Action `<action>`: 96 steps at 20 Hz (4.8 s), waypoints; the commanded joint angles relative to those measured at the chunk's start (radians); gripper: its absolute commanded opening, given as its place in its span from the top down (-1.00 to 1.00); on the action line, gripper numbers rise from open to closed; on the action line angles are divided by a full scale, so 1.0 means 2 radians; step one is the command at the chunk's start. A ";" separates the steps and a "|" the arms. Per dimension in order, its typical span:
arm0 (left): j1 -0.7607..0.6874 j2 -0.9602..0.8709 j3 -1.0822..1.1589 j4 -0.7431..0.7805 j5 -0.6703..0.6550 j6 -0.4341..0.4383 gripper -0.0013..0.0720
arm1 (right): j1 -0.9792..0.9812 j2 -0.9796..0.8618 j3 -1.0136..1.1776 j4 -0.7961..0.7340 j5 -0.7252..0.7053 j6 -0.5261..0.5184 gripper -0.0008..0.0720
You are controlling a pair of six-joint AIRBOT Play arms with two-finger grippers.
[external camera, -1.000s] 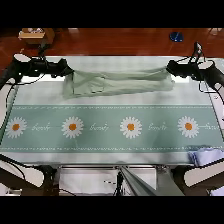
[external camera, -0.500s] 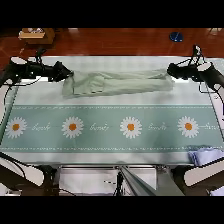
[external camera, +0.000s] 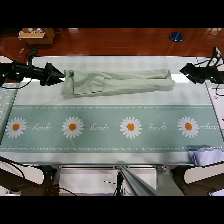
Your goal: Fold the shirts.
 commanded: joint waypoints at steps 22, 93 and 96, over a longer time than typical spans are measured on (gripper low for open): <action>0.002 0.015 0.000 -0.047 -0.010 0.010 -0.06 | 0.070 -0.091 0.000 0.214 -0.003 -0.061 0.87; -0.300 0.038 0.000 -0.029 0.148 -0.018 0.93 | 0.104 0.317 0.000 -0.042 0.240 0.014 0.88; -0.214 0.114 0.000 0.061 0.103 -0.022 0.93 | 0.169 0.284 0.000 -0.042 0.208 0.016 0.88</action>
